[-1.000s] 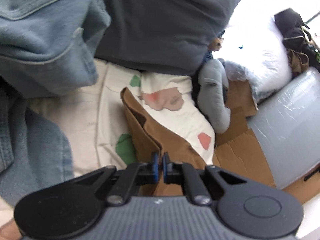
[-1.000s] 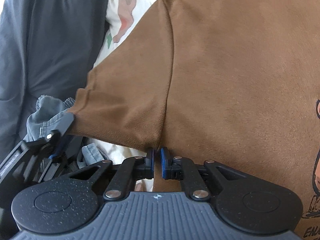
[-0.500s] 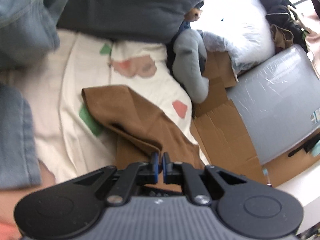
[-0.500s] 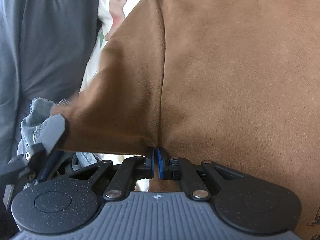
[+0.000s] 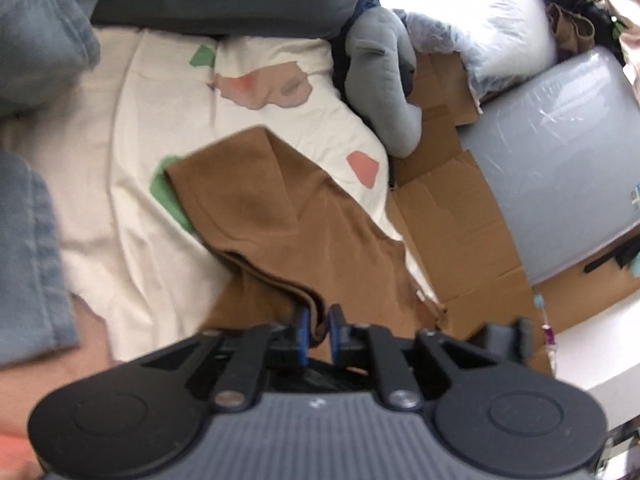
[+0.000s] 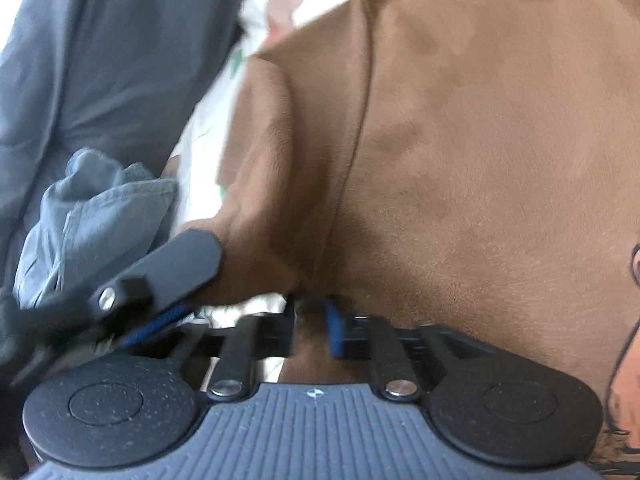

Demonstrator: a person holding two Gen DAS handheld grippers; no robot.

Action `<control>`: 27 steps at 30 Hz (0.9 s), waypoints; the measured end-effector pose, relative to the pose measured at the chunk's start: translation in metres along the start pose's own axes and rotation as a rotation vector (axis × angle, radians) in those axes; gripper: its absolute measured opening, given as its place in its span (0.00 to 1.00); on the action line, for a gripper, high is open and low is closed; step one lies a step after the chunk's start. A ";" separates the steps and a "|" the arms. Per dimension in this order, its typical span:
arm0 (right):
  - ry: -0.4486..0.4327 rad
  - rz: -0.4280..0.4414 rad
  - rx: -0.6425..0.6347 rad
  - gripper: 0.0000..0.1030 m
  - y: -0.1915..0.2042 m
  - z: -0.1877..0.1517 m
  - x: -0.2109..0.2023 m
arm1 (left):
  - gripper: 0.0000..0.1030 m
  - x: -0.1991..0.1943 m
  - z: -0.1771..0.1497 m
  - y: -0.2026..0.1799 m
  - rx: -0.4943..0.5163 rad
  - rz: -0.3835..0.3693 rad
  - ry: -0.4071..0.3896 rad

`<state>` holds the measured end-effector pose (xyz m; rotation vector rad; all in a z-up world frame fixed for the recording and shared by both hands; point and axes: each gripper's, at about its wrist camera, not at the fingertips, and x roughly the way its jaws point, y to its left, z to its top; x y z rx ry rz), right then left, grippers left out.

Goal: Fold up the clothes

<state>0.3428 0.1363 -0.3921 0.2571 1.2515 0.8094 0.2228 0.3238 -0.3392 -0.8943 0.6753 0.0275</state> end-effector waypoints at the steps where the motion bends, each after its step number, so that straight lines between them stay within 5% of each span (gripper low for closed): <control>1: -0.003 -0.008 -0.020 0.60 0.001 0.000 -0.003 | 0.28 -0.002 0.002 0.001 0.006 0.006 0.005; 5: -0.014 -0.042 -0.102 0.65 0.006 0.001 -0.015 | 0.36 -0.015 0.001 0.009 0.000 0.030 -0.026; 13: -0.056 -0.082 -0.186 0.65 0.013 0.015 -0.031 | 0.34 -0.006 -0.016 0.023 0.040 0.220 -0.007; 20: -0.061 -0.143 -0.250 0.64 0.013 0.027 -0.030 | 0.34 0.017 -0.029 0.018 0.109 0.254 0.036; 24: -0.067 -0.166 -0.237 0.59 0.002 0.033 -0.031 | 0.34 0.030 -0.033 0.012 0.166 0.274 0.050; 27: -0.058 -0.173 -0.246 0.43 -0.003 0.035 -0.030 | 0.31 0.037 -0.035 0.007 0.214 0.302 0.056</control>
